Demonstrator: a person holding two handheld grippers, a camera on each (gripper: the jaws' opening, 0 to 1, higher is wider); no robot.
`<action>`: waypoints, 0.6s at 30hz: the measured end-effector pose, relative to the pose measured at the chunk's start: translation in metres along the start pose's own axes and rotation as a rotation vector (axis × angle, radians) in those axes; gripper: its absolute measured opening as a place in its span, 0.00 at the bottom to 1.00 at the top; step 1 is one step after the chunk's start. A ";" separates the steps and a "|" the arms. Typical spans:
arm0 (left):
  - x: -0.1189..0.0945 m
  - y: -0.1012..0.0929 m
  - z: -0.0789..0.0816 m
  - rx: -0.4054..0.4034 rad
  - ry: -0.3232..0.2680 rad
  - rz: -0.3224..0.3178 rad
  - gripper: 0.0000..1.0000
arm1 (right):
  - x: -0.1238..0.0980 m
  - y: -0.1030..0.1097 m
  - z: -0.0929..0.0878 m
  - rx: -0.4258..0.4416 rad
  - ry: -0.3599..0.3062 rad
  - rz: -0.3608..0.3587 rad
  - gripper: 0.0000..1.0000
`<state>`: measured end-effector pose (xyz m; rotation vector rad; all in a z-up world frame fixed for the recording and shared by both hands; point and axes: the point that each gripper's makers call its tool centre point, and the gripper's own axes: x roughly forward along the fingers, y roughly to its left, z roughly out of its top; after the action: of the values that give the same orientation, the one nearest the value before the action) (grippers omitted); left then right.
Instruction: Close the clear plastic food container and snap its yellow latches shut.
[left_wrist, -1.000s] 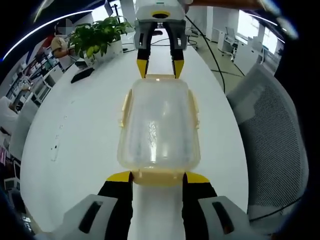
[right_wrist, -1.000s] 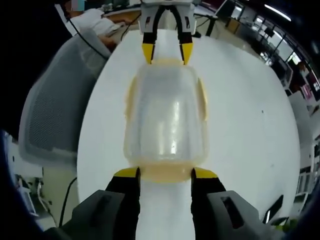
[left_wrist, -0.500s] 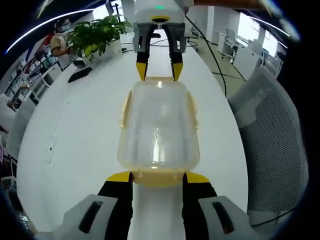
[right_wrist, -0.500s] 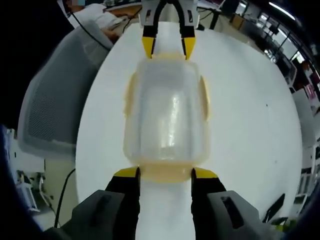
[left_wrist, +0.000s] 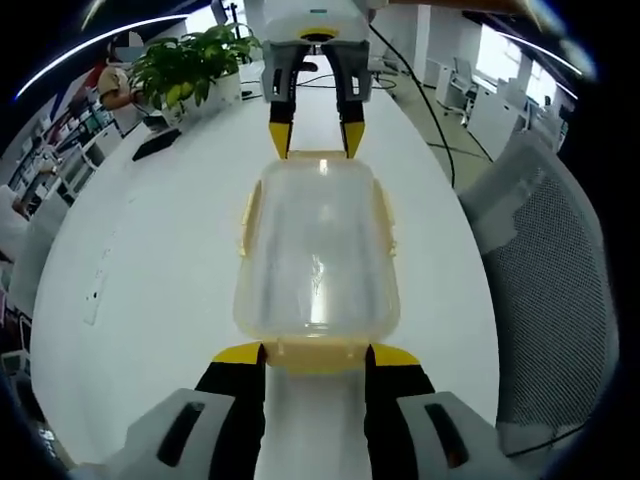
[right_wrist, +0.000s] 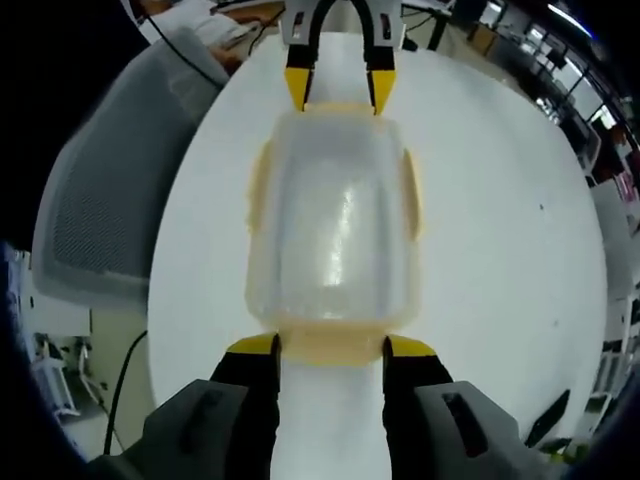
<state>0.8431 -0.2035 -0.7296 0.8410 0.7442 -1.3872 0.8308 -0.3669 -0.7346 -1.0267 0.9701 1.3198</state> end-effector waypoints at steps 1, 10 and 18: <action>0.000 0.000 0.000 -0.001 0.000 -0.002 0.32 | 0.000 0.000 0.000 0.001 0.001 0.001 0.37; 0.002 -0.001 0.003 -0.006 -0.009 -0.004 0.33 | -0.001 0.001 -0.003 -0.003 0.017 -0.002 0.37; 0.003 -0.002 0.001 0.005 -0.018 0.011 0.34 | 0.003 0.001 -0.005 -0.022 0.042 -0.012 0.37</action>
<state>0.8411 -0.2059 -0.7320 0.8341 0.7215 -1.3863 0.8298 -0.3712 -0.7391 -1.0792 0.9809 1.3060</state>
